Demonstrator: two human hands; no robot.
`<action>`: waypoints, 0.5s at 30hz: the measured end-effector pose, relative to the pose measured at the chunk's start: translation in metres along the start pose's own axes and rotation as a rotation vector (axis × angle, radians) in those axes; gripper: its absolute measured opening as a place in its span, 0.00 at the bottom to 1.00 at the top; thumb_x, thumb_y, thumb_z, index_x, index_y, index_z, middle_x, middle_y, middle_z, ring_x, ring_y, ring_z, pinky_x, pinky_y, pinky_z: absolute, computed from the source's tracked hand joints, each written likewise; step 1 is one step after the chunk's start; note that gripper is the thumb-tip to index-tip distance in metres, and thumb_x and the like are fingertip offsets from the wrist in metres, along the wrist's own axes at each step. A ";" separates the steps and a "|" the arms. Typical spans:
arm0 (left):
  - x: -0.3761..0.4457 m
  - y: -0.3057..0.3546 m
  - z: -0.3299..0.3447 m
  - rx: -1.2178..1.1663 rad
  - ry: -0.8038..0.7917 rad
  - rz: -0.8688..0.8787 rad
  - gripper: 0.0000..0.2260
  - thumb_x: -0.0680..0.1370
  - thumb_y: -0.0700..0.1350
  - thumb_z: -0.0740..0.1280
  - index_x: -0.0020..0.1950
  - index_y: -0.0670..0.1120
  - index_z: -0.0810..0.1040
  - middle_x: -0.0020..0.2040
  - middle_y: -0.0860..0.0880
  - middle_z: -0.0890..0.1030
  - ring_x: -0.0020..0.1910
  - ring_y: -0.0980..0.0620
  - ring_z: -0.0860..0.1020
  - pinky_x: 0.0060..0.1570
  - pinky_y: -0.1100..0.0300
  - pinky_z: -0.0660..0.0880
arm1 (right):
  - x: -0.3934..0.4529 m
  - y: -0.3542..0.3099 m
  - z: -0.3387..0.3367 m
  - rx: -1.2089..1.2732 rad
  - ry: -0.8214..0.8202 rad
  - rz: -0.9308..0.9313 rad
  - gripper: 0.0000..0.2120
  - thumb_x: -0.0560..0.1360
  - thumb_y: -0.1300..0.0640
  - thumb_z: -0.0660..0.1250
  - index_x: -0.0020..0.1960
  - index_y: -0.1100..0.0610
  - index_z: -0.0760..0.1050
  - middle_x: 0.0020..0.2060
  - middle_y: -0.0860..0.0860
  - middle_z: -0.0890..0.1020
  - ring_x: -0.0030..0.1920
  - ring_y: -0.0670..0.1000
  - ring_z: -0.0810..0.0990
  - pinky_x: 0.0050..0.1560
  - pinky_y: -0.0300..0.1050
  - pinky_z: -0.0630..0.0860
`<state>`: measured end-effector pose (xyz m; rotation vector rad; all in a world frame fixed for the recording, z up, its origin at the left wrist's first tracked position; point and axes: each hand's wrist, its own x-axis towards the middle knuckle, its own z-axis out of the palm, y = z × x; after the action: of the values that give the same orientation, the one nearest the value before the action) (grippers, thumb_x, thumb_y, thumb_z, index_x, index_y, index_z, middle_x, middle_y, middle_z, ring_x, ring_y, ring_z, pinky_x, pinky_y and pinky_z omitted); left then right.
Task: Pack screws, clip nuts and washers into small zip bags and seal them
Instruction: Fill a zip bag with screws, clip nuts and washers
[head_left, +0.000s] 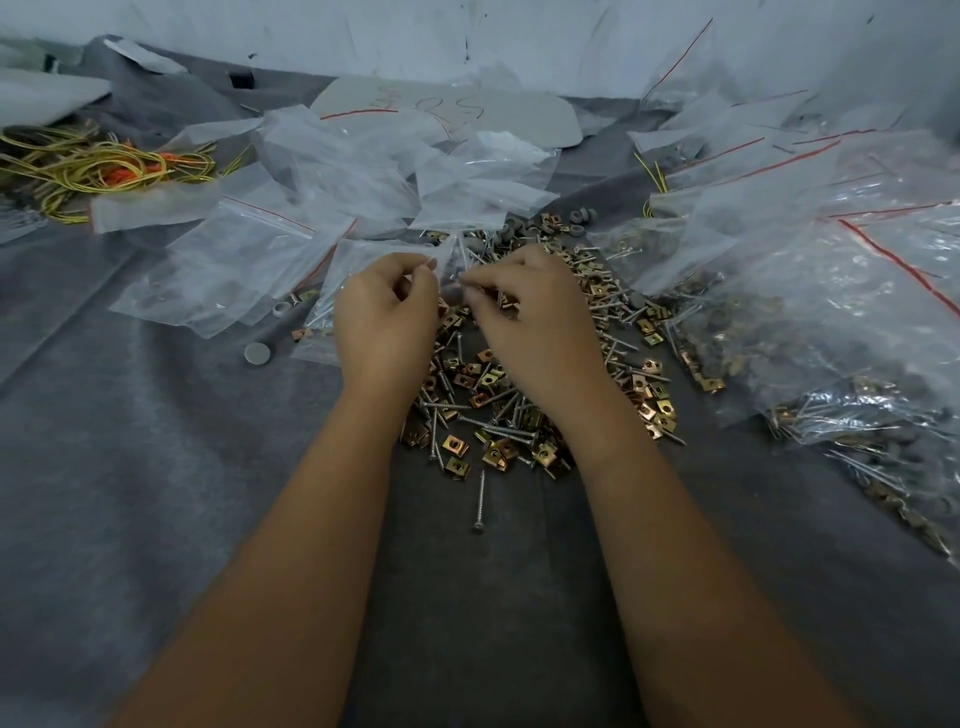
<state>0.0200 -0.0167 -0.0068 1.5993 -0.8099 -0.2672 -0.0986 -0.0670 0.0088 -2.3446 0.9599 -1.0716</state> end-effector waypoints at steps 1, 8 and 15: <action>0.003 0.001 -0.001 -0.017 0.031 -0.017 0.09 0.77 0.45 0.63 0.46 0.58 0.80 0.26 0.57 0.75 0.24 0.62 0.69 0.29 0.61 0.66 | 0.004 0.001 -0.002 0.051 0.046 0.050 0.09 0.78 0.56 0.66 0.56 0.51 0.82 0.50 0.48 0.77 0.53 0.48 0.75 0.53 0.41 0.72; 0.001 0.000 0.001 -0.071 0.043 -0.109 0.10 0.79 0.42 0.62 0.48 0.54 0.81 0.26 0.56 0.74 0.21 0.61 0.65 0.22 0.66 0.62 | 0.058 0.043 -0.010 -0.127 -0.148 0.409 0.19 0.79 0.61 0.57 0.69 0.58 0.71 0.65 0.57 0.74 0.58 0.57 0.76 0.59 0.54 0.75; 0.006 -0.002 0.000 -0.119 0.030 -0.142 0.11 0.79 0.41 0.63 0.46 0.54 0.81 0.23 0.57 0.72 0.20 0.61 0.64 0.20 0.67 0.61 | 0.117 0.060 0.010 -0.209 -0.353 0.454 0.16 0.77 0.58 0.58 0.63 0.61 0.73 0.56 0.59 0.77 0.49 0.56 0.74 0.39 0.45 0.69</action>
<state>0.0244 -0.0204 -0.0069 1.5472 -0.6463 -0.3849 -0.0607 -0.1917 0.0266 -2.2039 1.4168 -0.3834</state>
